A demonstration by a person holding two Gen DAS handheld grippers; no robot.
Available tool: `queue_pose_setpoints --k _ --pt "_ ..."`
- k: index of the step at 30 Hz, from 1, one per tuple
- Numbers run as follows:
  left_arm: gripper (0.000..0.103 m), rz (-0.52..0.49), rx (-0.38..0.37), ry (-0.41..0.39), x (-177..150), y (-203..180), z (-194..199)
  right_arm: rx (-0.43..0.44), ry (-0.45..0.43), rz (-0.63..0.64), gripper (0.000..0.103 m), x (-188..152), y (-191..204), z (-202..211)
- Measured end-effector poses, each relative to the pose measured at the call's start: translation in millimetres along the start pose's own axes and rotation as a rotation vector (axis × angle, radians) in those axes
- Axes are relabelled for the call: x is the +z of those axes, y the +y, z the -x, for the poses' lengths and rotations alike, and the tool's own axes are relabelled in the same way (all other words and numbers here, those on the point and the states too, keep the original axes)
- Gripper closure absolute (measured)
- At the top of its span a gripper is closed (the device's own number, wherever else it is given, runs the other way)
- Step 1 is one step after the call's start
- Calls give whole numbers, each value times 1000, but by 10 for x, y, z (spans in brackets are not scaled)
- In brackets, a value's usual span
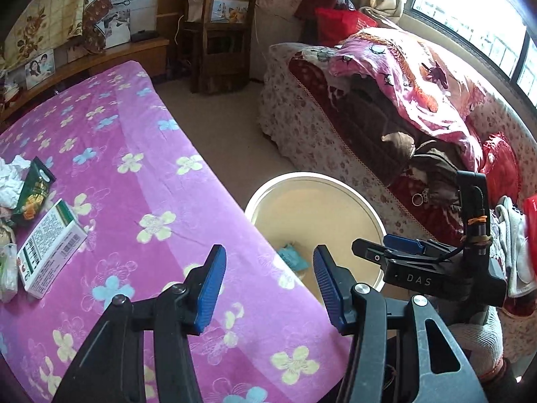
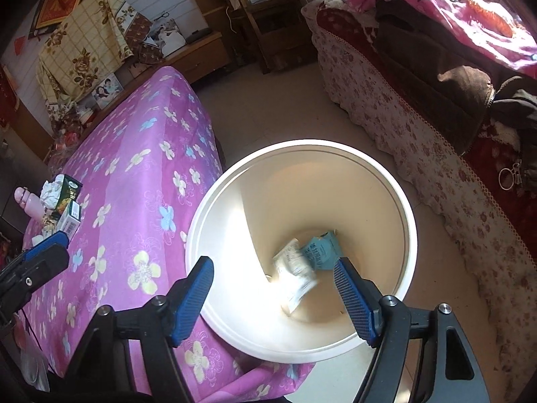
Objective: Collect trash
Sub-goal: 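Carry both items over the white bin and open both grippers, then grasp the white foam block with the left gripper while the right grasps the tissue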
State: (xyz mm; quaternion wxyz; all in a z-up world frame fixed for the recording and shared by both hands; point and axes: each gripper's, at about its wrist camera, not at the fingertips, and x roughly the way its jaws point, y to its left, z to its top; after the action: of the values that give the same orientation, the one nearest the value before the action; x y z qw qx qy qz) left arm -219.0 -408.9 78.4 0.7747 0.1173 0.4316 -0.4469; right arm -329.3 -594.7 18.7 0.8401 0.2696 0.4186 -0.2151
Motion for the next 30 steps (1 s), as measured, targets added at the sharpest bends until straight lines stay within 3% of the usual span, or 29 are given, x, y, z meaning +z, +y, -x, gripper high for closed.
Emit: queue_pose_setpoints --k 15,30 --pt "42 30 125 -105 -243 469 524 -16 -85 141 26 -69 837 328" --pt "32 148 247 -155 -614 1263 1110 95 -68 288 26 -236 1889 260"
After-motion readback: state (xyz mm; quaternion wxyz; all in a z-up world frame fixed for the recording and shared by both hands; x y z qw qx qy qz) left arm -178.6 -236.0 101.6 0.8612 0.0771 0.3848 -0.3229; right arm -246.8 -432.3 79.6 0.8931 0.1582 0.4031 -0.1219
